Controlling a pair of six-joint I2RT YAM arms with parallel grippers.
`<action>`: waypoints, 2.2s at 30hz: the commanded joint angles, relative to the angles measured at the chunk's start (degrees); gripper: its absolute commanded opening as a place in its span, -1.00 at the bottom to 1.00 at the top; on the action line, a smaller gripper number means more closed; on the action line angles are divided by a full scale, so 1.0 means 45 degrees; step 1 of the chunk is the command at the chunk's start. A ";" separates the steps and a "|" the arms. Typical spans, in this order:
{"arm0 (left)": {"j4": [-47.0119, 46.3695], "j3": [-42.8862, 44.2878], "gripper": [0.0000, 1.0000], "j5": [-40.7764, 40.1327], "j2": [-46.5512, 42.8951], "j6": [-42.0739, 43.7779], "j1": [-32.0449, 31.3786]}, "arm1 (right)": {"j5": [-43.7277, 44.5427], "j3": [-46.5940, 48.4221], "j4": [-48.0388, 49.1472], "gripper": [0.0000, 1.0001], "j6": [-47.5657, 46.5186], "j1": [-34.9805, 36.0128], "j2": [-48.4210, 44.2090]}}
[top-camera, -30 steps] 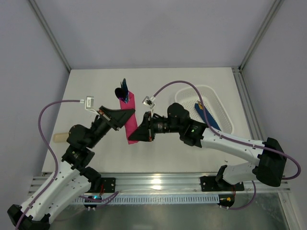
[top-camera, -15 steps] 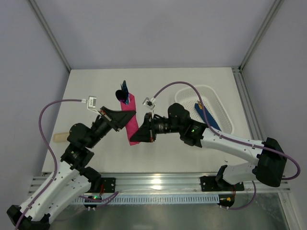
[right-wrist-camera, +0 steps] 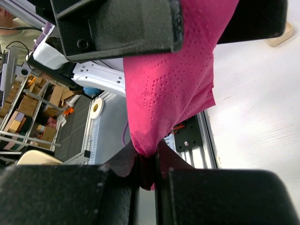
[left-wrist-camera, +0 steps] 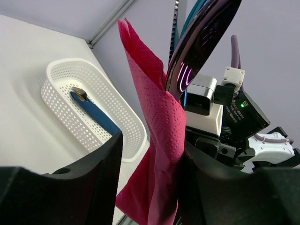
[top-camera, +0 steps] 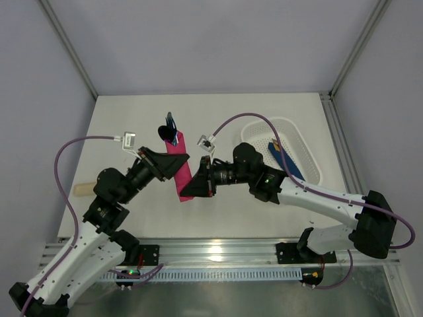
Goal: Place the utensils on the paper napkin and roll it up
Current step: Roll the napkin.
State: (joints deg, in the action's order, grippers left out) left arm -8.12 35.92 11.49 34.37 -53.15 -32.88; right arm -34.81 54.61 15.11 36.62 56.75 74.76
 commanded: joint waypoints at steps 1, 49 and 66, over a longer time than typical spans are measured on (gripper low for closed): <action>0.0261 0.0552 -0.04 0.0338 -0.0001 0.0423 0.0042 | -0.0234 0.0150 0.1700 -0.93 -0.0150 -0.0072 -0.0696; 0.3305 0.0785 0.48 -0.0089 -0.1308 0.0948 0.0042 | -0.0273 0.0130 0.0997 -0.93 -0.0072 -0.0151 -0.0969; 0.2766 0.1257 0.98 0.1957 -0.0413 0.1147 0.0042 | -0.0429 0.0267 0.0899 -0.93 -0.0091 -0.0170 -0.0852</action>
State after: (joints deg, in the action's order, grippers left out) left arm 9.93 41.87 15.31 29.95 -47.51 -32.86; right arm -36.58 54.57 14.85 37.21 56.12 73.49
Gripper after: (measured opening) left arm 0.988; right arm 0.115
